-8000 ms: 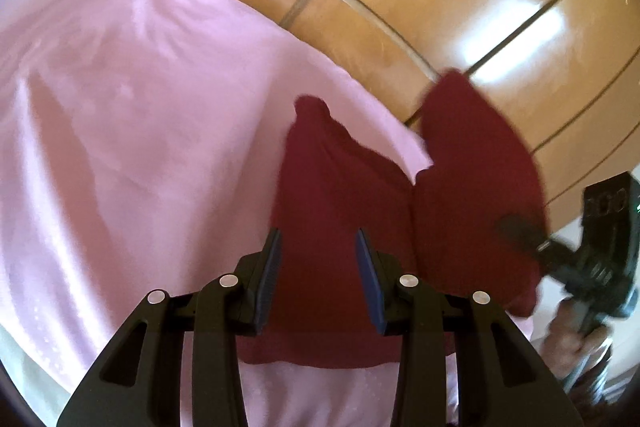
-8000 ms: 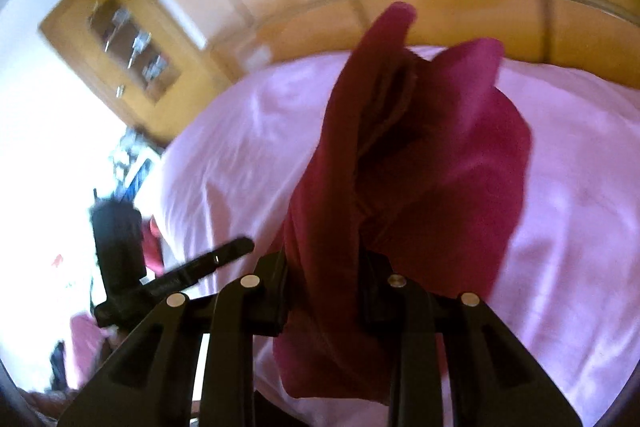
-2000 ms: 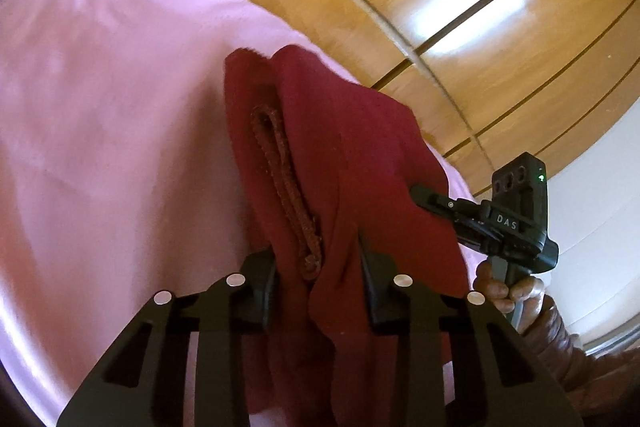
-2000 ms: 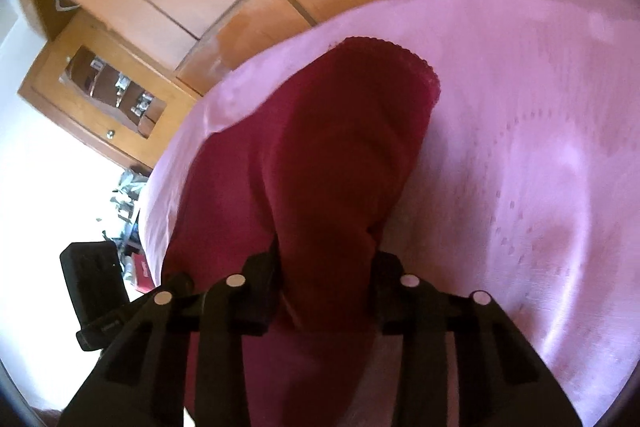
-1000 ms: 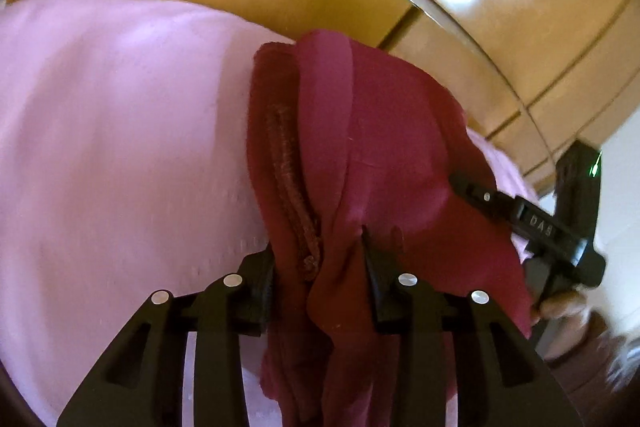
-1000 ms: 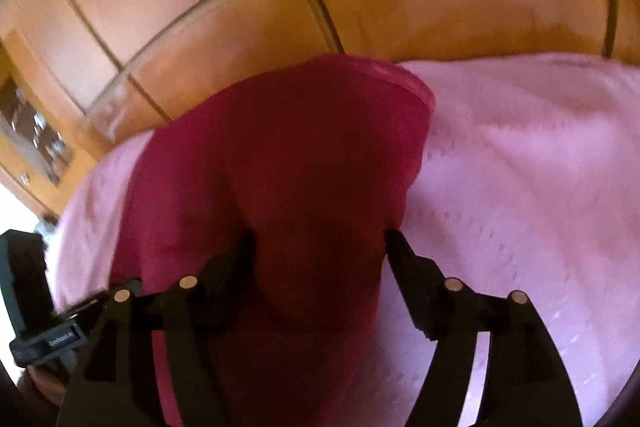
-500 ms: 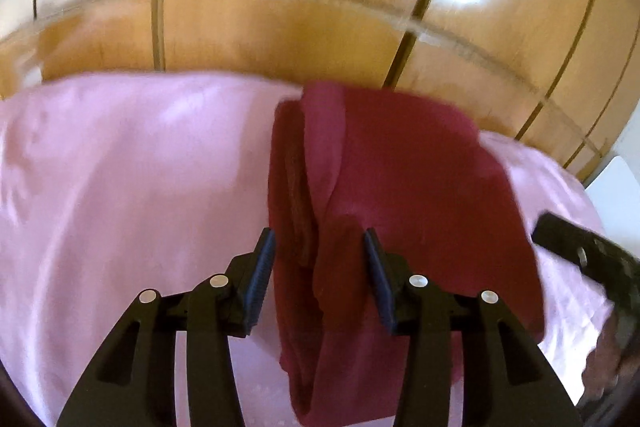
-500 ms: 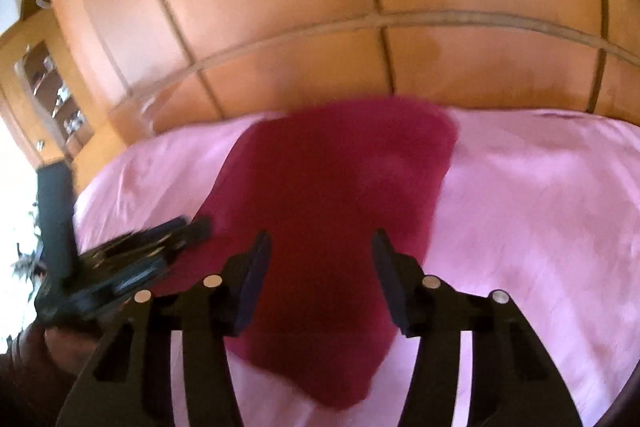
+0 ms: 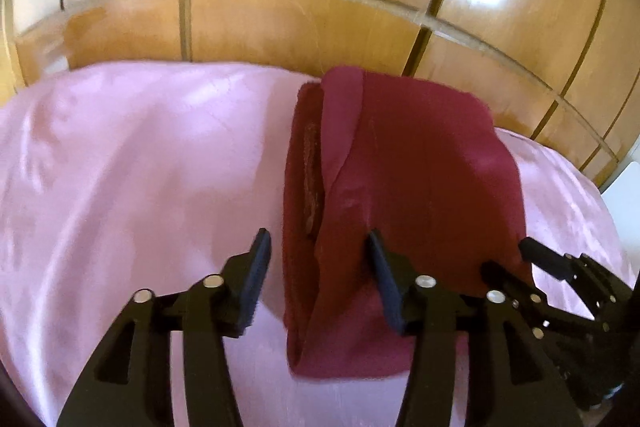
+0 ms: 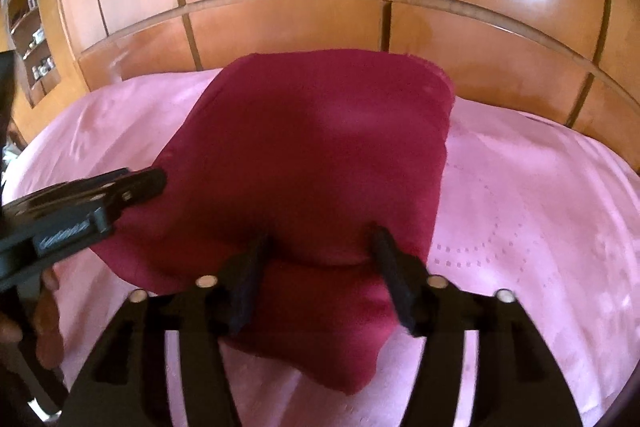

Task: Fold small clothes

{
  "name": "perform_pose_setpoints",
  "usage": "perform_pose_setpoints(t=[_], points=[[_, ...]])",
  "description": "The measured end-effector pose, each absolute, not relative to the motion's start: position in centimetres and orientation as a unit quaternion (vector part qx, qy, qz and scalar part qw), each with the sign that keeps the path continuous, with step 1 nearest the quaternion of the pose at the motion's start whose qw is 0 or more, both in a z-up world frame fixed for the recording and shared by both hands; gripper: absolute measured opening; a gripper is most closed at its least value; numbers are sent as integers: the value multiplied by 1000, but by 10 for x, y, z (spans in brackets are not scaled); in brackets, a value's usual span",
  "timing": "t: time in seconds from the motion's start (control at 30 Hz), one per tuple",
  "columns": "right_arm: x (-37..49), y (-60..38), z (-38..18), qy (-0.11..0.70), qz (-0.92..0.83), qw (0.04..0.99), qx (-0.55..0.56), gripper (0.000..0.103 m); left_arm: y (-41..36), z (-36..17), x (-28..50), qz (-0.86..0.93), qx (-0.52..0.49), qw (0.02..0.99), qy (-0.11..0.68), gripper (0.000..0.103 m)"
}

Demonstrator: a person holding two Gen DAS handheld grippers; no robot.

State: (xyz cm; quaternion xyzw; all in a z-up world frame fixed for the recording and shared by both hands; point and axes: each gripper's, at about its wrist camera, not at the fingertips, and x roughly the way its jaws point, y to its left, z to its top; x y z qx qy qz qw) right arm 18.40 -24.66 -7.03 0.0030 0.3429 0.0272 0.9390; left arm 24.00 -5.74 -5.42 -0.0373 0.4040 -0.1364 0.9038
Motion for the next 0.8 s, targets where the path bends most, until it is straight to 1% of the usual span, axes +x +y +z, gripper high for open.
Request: perform_pose_setpoints(t=[0.03,0.1,0.13,0.17,0.23,0.3,0.37,0.4,0.47,0.53,0.6,0.67,0.7,0.8], points=[[181,-246,-67,338,23,941,8,74,-56,-51,235,-134,-35,907,398,53],[173,-245,-60,328,13,944,18,81,-52,-42,221,-126,-29,914,385,63],[168,-245,-57,324,7,946,20,83,-50,-38,216,-124,-29,916,381,64],[165,-244,-54,321,2,947,22,86,-49,-35,212,-121,-28,918,376,64],[156,-241,-50,314,-11,949,24,88,-46,-28,200,-113,-23,923,367,65],[146,-238,-46,308,-30,951,25,94,-43,-22,188,-107,-21,927,359,65],[137,-236,-44,302,-42,952,30,96,-41,-17,177,-101,-19,930,352,65],[132,-235,-43,300,-47,952,31,98,-40,-14,171,-98,-18,933,347,68],[122,-232,-41,292,-57,954,27,100,-38,-8,157,-88,-13,939,332,77],[109,-227,-39,279,-67,958,19,100,-37,-3,143,-84,-7,944,318,77],[99,-225,-37,270,-75,960,19,100,-37,2,131,-80,-2,948,308,85],[89,-223,-36,263,-78,961,21,100,-36,5,123,-77,-2,950,301,87],[84,-222,-35,260,-82,962,20,100,-36,7,117,-75,-2,952,298,91],[72,-220,-32,248,-89,964,19,100,-35,8,107,-67,-4,953,295,93]])
